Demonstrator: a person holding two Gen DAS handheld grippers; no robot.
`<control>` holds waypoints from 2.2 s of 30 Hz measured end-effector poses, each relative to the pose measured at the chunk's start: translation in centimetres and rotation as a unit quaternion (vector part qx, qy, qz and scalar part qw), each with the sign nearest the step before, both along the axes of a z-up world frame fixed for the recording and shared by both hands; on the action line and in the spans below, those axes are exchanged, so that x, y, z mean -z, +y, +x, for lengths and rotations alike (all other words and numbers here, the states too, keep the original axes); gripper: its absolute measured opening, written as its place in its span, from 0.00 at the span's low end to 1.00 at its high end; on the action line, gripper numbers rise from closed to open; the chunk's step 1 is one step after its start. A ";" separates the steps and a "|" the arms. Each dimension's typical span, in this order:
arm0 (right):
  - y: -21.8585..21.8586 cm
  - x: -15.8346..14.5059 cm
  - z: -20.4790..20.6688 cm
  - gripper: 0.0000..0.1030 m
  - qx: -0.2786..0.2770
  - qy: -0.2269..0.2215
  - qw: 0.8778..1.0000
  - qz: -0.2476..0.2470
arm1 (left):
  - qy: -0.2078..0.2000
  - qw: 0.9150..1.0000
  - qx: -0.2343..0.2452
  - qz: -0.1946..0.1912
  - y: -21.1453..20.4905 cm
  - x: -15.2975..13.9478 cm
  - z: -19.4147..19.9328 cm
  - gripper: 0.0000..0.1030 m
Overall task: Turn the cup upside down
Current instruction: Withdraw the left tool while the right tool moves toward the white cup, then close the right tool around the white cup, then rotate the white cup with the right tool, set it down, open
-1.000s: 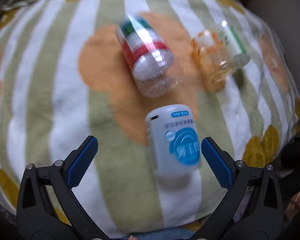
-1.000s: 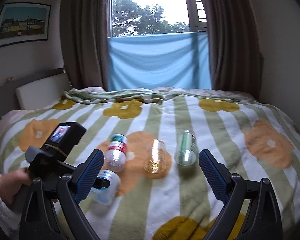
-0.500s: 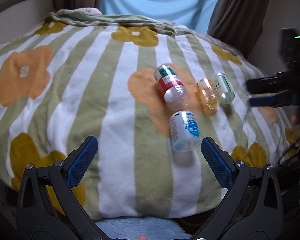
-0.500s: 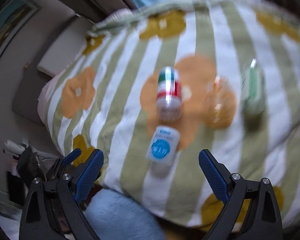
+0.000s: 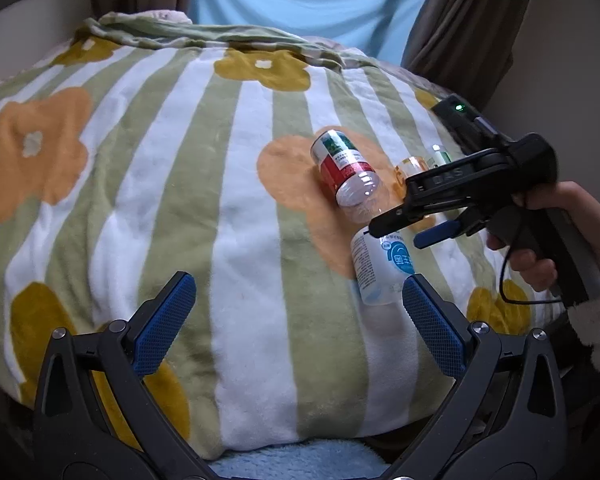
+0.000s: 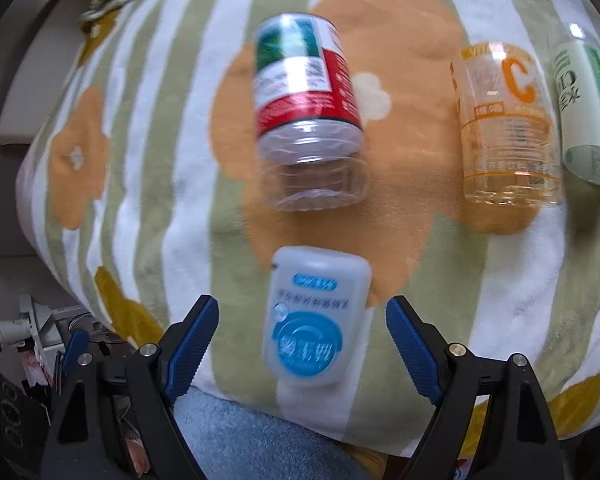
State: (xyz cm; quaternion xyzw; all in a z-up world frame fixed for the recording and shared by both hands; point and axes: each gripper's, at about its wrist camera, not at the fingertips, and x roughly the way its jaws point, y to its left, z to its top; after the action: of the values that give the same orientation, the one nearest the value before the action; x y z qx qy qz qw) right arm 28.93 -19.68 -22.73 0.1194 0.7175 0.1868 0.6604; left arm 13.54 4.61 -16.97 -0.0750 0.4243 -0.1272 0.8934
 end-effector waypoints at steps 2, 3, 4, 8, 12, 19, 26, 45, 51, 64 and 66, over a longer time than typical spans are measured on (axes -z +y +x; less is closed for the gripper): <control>0.1 0.8 0.6 0.73 0.002 0.012 1.000 -0.007 | 0.005 1.000 0.002 -0.008 0.1 0.4 0.2 1.00; 0.1 1.2 0.8 0.71 0.003 0.021 1.000 -0.007 | 0.009 1.000 0.003 -0.013 0.1 0.7 0.4 1.00; 0.1 1.5 1.0 0.71 0.003 0.026 1.000 -0.008 | 0.011 1.000 0.004 -0.014 0.2 0.8 0.4 1.00; 0.1 2.5 1.5 0.70 -0.003 0.041 0.999 -0.016 | 0.014 1.000 0.005 -0.017 0.2 1.2 0.7 1.00; 0.2 3.3 1.8 0.67 -0.003 0.055 0.998 -0.005 | 0.019 1.000 0.005 -0.022 0.4 1.4 0.8 1.00; 0.6 3.2 1.4 0.57 -0.008 0.045 0.999 0.005 | 0.018 1.000 -0.002 -0.022 0.6 1.2 0.9 1.00; -2.7 -2.2 -3.1 0.57 0.045 -0.166 0.983 0.059 | 0.006 1.000 -0.008 -0.019 0.6 0.8 0.8 1.00; -0.9 0.8 -11.8 0.57 0.046 -0.484 0.873 -0.024 | 0.013 1.000 -0.003 0.010 -0.5 1.2 1.3 1.00; -1.0 1.0 -12.9 0.57 0.015 -0.479 0.877 -0.035 | 0.012 1.000 -0.002 0.016 -0.8 1.3 1.2 1.00; -0.5 1.8 -13.0 0.57 -0.023 -0.435 0.899 -0.051 | 0.011 1.000 -0.016 0.016 0.2 1.0 0.9 1.00; -0.5 1.8 -12.9 0.65 -0.013 -0.432 0.900 -0.053 | 0.011 1.000 -0.019 0.014 0.4 0.9 0.9 1.00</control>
State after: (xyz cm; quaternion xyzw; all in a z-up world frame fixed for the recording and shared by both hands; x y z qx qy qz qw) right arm 16.07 -20.20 -24.53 -0.0174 0.3722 0.1908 0.9082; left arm 14.45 4.98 -17.92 -0.0718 0.4342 -0.1039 0.8919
